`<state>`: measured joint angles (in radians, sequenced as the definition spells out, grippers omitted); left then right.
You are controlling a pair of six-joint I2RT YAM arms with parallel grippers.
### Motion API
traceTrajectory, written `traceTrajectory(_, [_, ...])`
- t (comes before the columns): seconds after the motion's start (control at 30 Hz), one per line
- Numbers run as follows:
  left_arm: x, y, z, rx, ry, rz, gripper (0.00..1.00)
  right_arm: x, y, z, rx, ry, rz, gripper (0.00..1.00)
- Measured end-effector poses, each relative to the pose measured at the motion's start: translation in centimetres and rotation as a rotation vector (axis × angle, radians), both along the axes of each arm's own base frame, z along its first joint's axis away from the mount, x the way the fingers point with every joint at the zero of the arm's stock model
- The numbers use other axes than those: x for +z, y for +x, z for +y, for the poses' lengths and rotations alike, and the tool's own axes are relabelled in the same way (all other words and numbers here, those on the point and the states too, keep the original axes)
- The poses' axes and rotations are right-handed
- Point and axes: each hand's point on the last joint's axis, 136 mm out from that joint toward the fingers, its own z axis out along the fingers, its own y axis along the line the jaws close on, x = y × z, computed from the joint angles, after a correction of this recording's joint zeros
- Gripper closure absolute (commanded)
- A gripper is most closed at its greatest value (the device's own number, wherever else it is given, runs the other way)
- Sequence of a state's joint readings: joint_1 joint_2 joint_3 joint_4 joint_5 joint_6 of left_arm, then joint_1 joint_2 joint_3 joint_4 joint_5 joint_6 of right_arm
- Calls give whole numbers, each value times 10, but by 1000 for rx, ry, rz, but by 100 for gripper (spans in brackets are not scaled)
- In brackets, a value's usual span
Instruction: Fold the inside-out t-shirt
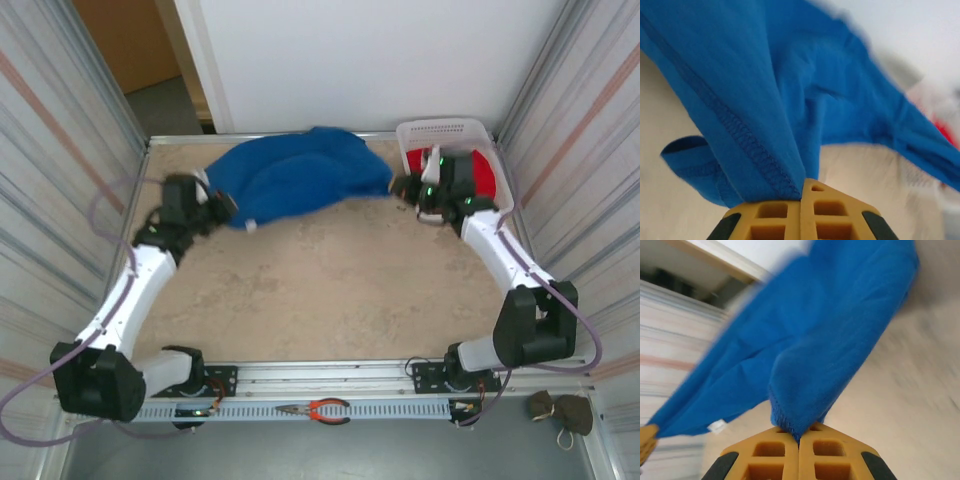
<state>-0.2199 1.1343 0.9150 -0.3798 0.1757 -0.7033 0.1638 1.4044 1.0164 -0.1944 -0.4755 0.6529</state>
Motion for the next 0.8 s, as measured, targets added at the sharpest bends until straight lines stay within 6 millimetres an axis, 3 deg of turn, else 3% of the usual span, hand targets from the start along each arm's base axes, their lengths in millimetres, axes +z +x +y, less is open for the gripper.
traceTrajectory(0.07, [-49,-39,-27,-85,19,100,100,-66,-33,-4,2,-59,142,100])
traceTrajectory(0.13, [-74,-64,-42,-137,40,154,100,-97,-57,-7,12,-99,206,100])
traceTrajectory(0.2, [-89,-78,-50,-159,55,178,100,-106,-73,-9,19,-125,212,100])
traceTrajectory(0.27, [-98,-88,-56,-172,63,184,100,-100,-78,-13,11,-143,175,100])
traceTrajectory(0.3, [-100,-91,-59,-180,67,187,89,-96,-78,-15,6,-151,156,94])
traceTrajectory(0.37, [-102,-97,-65,-196,74,189,51,-85,-78,-20,-10,-168,116,63])
traceTrajectory(0.43, [-100,-100,-69,-208,72,184,26,-77,-81,-26,-25,-192,92,53])
traceTrajectory(0.5, [-96,-104,-70,-213,76,184,11,-68,-87,-31,-41,-212,70,48])
traceTrajectory(0.57, [-86,-102,-67,-200,83,169,3,-55,-93,-37,-61,-223,45,47])
traceTrajectory(0.67, [-60,-89,-62,-174,73,116,2,-33,-93,-39,-78,-225,5,47])
traceTrajectory(0.8, [-30,-37,-33,-62,54,67,1,-10,-79,-18,-34,-220,-32,48])
